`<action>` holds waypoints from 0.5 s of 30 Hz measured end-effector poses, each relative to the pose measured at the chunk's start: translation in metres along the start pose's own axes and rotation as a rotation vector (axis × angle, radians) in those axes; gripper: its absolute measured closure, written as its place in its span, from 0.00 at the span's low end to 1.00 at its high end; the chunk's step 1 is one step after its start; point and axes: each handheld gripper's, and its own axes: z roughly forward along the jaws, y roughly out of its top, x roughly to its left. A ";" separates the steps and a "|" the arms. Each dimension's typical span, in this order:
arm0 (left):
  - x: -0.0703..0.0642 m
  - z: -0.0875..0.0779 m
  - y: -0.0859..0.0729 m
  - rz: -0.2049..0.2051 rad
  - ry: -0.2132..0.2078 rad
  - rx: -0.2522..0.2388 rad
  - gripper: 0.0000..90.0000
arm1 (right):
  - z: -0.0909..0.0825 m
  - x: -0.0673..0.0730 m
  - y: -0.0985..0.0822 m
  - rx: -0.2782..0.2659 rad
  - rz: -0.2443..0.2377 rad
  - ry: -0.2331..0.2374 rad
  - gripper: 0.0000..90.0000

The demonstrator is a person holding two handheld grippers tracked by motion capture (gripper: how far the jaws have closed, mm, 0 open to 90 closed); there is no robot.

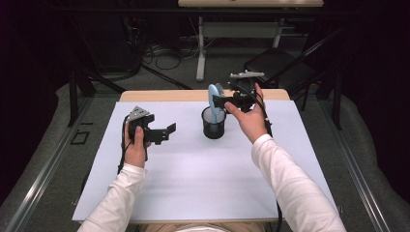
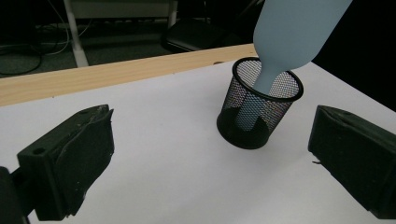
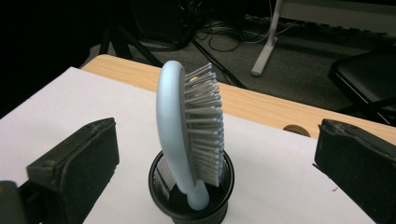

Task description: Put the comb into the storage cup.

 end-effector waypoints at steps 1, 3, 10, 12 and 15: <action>0.000 0.000 0.000 0.005 -0.001 -0.001 0.00 | -0.002 0.000 -0.001 -0.001 0.000 0.009 0.00; 0.000 -0.001 0.001 0.006 -0.001 0.000 0.00 | -0.010 0.000 -0.005 -0.007 -0.006 0.023 0.00; -0.001 -0.002 0.001 0.004 -0.001 -0.009 0.00 | -0.032 -0.007 -0.021 -0.048 -0.015 0.035 0.00; -0.001 -0.003 0.002 0.000 -0.003 -0.012 0.00 | -0.037 -0.009 -0.027 -0.054 -0.023 0.034 0.00; 0.000 -0.003 0.002 0.004 -0.003 -0.011 0.00 | -0.044 -0.011 -0.038 -0.063 -0.039 0.027 0.00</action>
